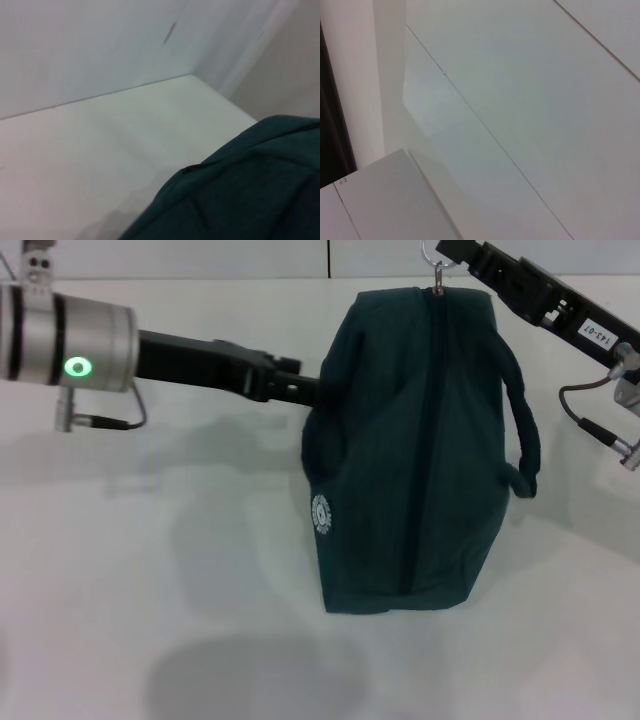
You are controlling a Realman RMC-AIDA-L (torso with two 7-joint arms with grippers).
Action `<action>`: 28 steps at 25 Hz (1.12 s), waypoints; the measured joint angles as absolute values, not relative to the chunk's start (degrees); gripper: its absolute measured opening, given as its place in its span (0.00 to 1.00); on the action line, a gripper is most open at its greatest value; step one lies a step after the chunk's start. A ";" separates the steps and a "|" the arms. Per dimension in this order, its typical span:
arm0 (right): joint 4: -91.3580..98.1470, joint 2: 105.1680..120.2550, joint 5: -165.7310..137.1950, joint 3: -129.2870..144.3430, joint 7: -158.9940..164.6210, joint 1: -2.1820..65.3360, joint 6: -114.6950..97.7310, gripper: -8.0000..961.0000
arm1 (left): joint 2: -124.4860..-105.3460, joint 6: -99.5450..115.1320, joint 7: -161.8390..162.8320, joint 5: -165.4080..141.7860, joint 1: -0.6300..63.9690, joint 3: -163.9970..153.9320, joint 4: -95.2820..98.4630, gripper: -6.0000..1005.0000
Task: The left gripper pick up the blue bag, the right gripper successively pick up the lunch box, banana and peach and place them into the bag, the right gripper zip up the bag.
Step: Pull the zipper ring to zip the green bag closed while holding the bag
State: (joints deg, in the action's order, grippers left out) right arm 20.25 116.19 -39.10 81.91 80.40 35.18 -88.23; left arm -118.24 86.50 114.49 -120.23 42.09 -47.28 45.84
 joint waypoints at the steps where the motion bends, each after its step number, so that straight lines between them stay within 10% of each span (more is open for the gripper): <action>1: 20.28 116.19 -39.10 81.92 80.40 35.19 -88.23 0.01 | -118.39 86.30 114.14 -120.12 42.31 -47.30 45.49 0.88; 10: 20.25 116.19 -38.29 82.01 80.27 35.01 -88.25 0.01 | -118.91 76.80 112.18 -119.25 45.00 -47.13 40.40 0.88; 28: 19.34 116.19 -36.82 81.20 79.13 31.43 -84.50 0.01 | -114.10 76.71 111.66 -102.35 33.55 -46.87 43.41 0.89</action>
State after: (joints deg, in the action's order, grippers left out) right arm 19.34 116.19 -36.82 81.20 79.14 31.43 -84.50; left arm -114.10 76.71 111.66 -102.35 33.55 -46.87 43.41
